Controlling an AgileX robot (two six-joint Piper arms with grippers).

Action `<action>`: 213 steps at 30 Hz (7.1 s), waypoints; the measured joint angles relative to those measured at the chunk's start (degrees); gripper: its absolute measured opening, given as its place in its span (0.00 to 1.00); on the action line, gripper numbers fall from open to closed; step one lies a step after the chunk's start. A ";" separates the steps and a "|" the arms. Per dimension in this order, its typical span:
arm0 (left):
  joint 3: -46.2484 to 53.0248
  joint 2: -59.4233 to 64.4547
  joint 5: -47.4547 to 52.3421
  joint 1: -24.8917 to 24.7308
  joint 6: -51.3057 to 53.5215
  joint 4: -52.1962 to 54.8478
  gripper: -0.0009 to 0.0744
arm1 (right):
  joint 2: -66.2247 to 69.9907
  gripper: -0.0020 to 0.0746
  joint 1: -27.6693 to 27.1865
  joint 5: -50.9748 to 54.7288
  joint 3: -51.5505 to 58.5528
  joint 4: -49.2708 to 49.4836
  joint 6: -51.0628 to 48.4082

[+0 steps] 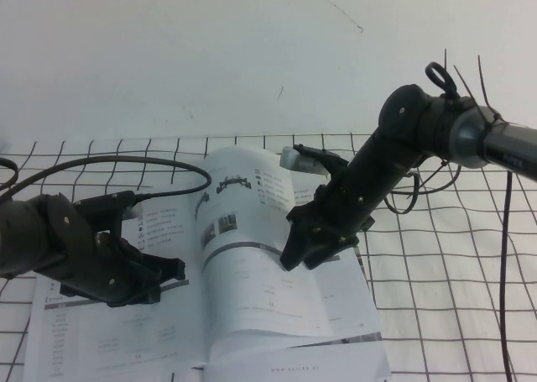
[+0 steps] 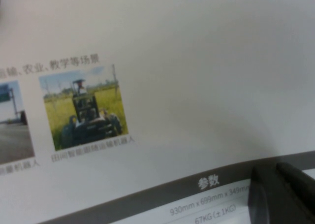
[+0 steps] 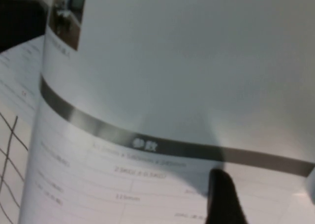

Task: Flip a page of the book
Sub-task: Open the closed book

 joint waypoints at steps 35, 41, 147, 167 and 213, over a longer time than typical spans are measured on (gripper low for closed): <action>0.23 -1.53 -0.47 0.00 2.23 -3.54 0.01 | 0.00 0.53 2.32 1.20 0.00 32.66 -18.00; 0.30 -1.53 -0.47 0.00 2.36 -3.68 0.01 | 0.00 0.53 2.41 1.45 0.00 32.66 -18.24; 1.13 -16.97 17.80 -34.73 -54.13 57.53 0.01 | -2.39 0.53 1.37 2.52 -13.18 29.70 -16.41; 1.13 -16.97 18.34 -34.73 -59.63 60.15 0.01 | -0.56 0.47 -0.15 3.98 -17.83 -5.44 -2.64; 1.13 -20.70 15.91 -22.19 -74.86 70.90 0.01 | 7.35 0.02 5.38 3.78 -17.83 -14.33 -3.68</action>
